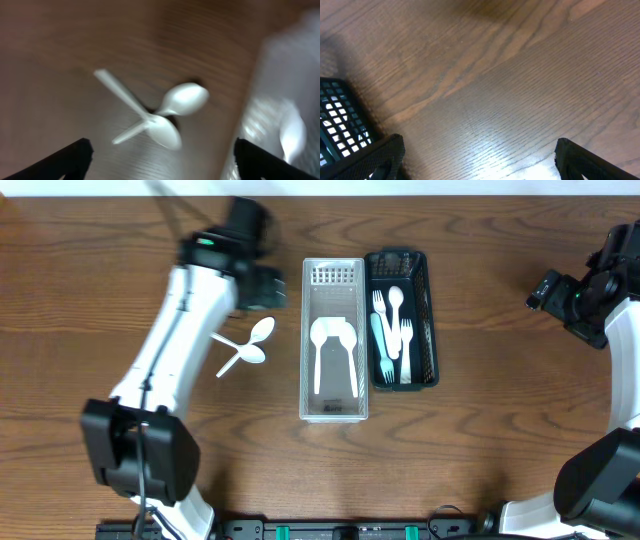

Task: Pack container
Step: 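Place the spoon into the clear tray with the left gripper, then grasp a third white spoon with the left gripper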

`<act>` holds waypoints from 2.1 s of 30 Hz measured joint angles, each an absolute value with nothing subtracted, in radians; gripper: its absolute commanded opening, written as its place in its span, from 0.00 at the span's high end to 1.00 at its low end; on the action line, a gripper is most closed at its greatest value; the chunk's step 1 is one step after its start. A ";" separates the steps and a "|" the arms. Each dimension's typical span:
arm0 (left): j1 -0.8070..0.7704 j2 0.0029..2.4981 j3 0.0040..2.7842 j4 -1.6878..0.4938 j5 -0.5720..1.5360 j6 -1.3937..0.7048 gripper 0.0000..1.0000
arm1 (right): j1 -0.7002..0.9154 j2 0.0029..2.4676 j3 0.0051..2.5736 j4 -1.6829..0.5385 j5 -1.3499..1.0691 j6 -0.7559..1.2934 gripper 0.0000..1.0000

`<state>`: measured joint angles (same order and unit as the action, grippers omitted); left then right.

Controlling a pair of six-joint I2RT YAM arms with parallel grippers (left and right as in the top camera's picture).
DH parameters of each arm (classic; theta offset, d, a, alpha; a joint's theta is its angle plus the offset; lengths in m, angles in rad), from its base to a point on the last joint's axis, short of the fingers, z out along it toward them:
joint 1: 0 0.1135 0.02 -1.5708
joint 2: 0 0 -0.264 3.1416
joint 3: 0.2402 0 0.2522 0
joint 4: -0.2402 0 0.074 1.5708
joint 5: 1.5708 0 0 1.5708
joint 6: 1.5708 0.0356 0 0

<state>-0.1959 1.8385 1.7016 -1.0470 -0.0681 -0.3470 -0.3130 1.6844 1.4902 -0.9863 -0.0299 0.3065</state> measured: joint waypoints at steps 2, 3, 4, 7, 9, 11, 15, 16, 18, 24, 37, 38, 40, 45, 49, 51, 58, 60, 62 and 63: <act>-0.125 1.851 1.697 -1.047 -0.077 -0.438 0.17 | -0.313 1.684 1.490 -0.987 -0.030 0.307 0.01; -0.093 1.861 1.691 -1.046 -0.081 -0.482 0.18 | -0.313 1.684 1.490 -0.987 -0.030 0.307 0.01; -0.062 1.876 1.683 -1.047 -0.083 -0.527 0.19 | -0.313 1.684 1.490 -0.987 -0.030 0.307 0.01; 0.007 1.935 1.661 -1.047 -0.082 -0.645 0.22 | -0.313 1.684 1.490 -0.987 -0.030 0.307 0.01; 0.035 1.983 1.654 -1.037 -0.064 -0.702 0.22 | -0.313 1.684 1.490 -0.986 -0.030 0.307 0.02; 0.051 2.029 1.649 -1.008 -0.028 -0.741 0.23 | -0.313 1.684 1.490 -0.986 -0.030 0.307 0.01; 0.049 2.085 1.646 -0.989 0.020 -0.791 0.27 | -0.313 1.684 1.490 -0.986 -0.030 0.307 0.01; 0.046 2.093 1.646 -0.986 0.027 -0.800 0.28 | -0.313 1.684 1.490 -0.987 -0.030 0.307 0.01; 0.041 2.109 1.646 -0.979 0.043 -0.813 0.32 | -0.313 1.684 1.490 -0.987 -0.030 0.307 0.01; 0.018 2.160 1.646 -0.973 0.057 -0.827 0.38 | -0.313 1.684 1.490 -0.987 -0.030 0.307 0.01; -0.015 2.214 1.646 -0.955 0.072 -0.760 0.62 | -0.313 1.684 1.490 -0.987 -0.030 0.307 0.01; -0.015 2.214 1.646 -0.954 0.073 -0.752 0.69 | -0.313 1.684 1.490 -0.986 -0.030 0.307 0.01; -0.015 2.215 1.646 -0.953 0.075 -0.744 0.81 | -0.313 1.684 1.490 -0.986 -0.030 0.307 0.01; -0.015 2.216 1.646 -0.954 0.085 -0.704 0.94 | -0.313 1.684 1.490 -0.986 -0.030 0.307 0.01; -0.015 2.216 1.646 -0.976 0.105 -0.649 0.94 | -0.313 1.684 1.490 -0.986 -0.030 0.307 0.01; -0.015 2.216 1.649 -1.003 0.109 -0.615 0.94 | -0.313 1.684 1.490 -0.986 -0.030 0.307 0.01; -0.036 2.082 1.712 -1.073 0.152 -0.458 0.94 | -0.313 1.684 1.490 -0.986 -0.030 0.307 0.01; -0.068 1.979 1.733 -1.073 0.158 -0.410 0.94 | -0.313 1.684 1.490 -0.987 -0.030 0.307 0.01; -0.123 1.882 1.756 -1.073 0.159 -0.367 0.94 | -0.313 1.684 1.490 -0.987 -0.030 0.307 0.01; -0.159 1.841 1.769 -1.074 0.159 -0.349 0.94 | -0.313 1.684 1.490 -0.986 -0.030 0.307 0.01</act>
